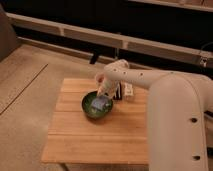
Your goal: Place the white sponge in the ceramic bowl
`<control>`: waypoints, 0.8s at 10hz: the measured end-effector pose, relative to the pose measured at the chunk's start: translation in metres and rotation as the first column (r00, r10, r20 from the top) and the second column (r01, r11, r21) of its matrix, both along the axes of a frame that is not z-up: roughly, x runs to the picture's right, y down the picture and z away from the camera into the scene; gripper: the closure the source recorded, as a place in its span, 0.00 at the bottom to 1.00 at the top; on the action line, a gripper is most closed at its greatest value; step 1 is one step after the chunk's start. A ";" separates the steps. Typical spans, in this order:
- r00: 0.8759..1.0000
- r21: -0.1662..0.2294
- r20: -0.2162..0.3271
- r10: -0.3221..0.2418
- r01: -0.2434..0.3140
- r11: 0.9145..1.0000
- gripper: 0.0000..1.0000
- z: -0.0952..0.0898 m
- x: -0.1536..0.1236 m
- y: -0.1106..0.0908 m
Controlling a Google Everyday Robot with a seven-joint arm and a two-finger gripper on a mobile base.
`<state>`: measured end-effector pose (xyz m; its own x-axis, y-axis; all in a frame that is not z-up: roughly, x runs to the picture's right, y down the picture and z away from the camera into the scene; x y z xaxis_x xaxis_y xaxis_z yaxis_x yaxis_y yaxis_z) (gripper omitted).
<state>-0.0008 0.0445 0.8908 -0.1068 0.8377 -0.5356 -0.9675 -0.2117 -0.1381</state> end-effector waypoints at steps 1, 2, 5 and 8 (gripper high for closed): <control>1.000 0.000 0.000 0.000 0.000 1.000 0.45 0.000 0.000 0.000; 1.000 0.000 0.000 0.001 -0.001 1.000 0.32 0.000 0.000 0.000; 1.000 0.000 0.000 0.001 -0.001 1.000 0.20 0.000 0.000 0.000; 1.000 0.000 0.001 0.001 -0.001 1.000 0.20 0.000 0.000 0.000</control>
